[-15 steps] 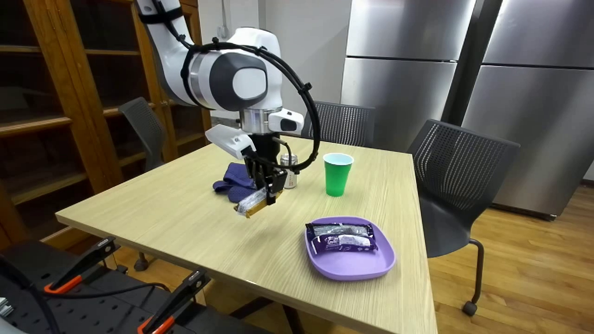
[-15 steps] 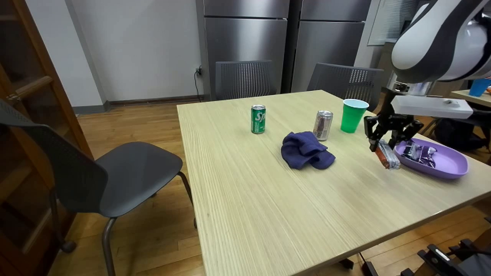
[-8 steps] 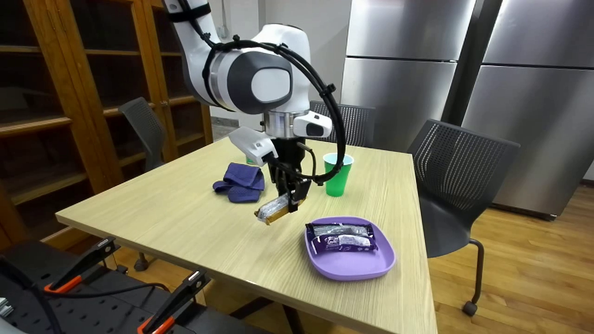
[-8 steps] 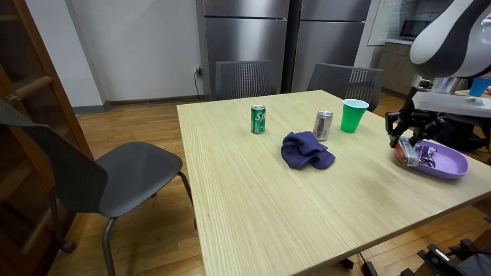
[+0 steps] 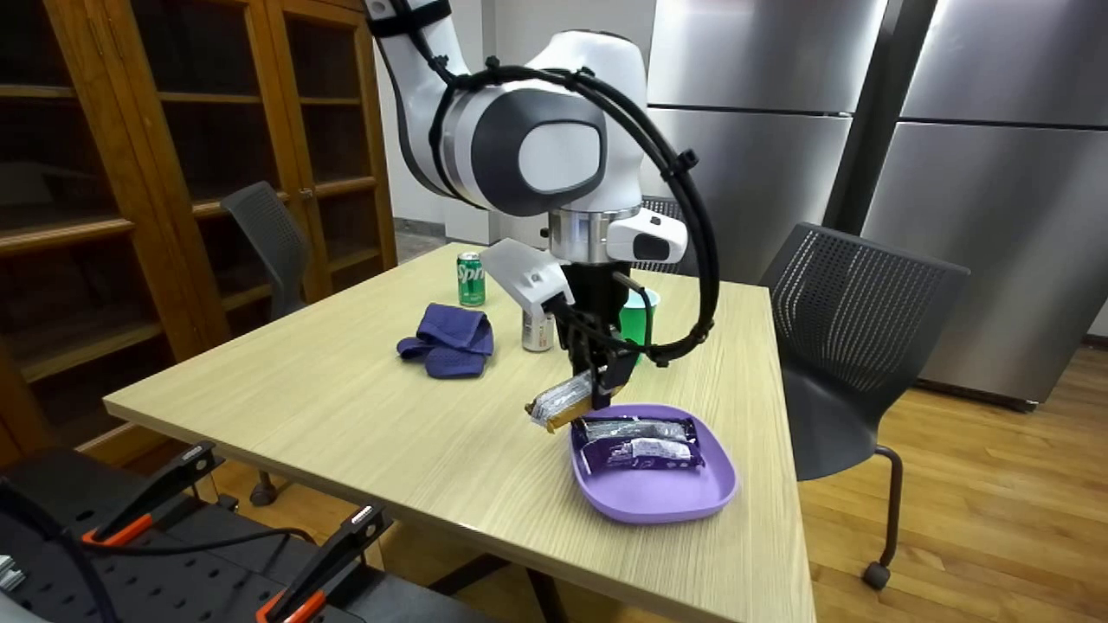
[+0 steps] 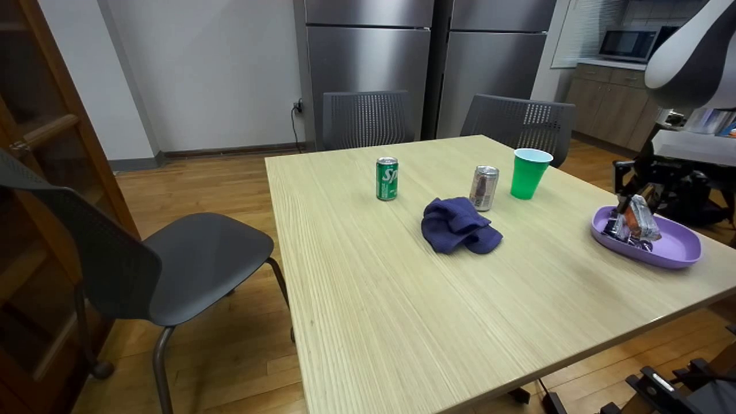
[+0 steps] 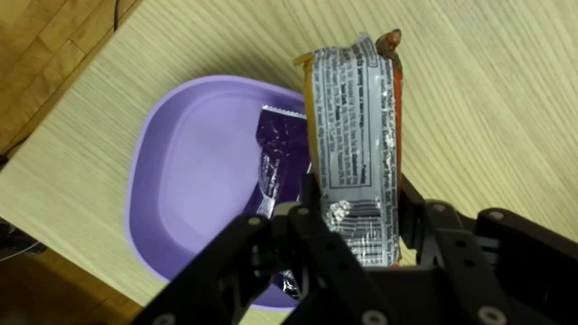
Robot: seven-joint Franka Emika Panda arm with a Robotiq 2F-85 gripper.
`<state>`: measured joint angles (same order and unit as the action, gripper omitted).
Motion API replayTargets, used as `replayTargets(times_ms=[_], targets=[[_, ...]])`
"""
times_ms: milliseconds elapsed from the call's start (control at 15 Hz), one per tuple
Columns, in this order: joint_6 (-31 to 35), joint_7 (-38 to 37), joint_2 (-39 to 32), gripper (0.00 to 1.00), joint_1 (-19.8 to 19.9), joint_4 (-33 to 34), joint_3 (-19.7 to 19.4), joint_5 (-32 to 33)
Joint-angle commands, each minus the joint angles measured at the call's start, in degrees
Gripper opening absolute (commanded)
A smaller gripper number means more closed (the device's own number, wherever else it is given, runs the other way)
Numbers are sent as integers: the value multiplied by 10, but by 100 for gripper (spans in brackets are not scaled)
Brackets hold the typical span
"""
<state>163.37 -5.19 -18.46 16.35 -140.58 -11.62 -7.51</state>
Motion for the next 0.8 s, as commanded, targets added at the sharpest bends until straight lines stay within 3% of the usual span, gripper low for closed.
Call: replayTargets(times_ms=[0, 733], targets=[[-22, 36, -16, 18, 35, 34, 4, -26], [-48, 56, -85, 18, 99, 106, 3, -48]])
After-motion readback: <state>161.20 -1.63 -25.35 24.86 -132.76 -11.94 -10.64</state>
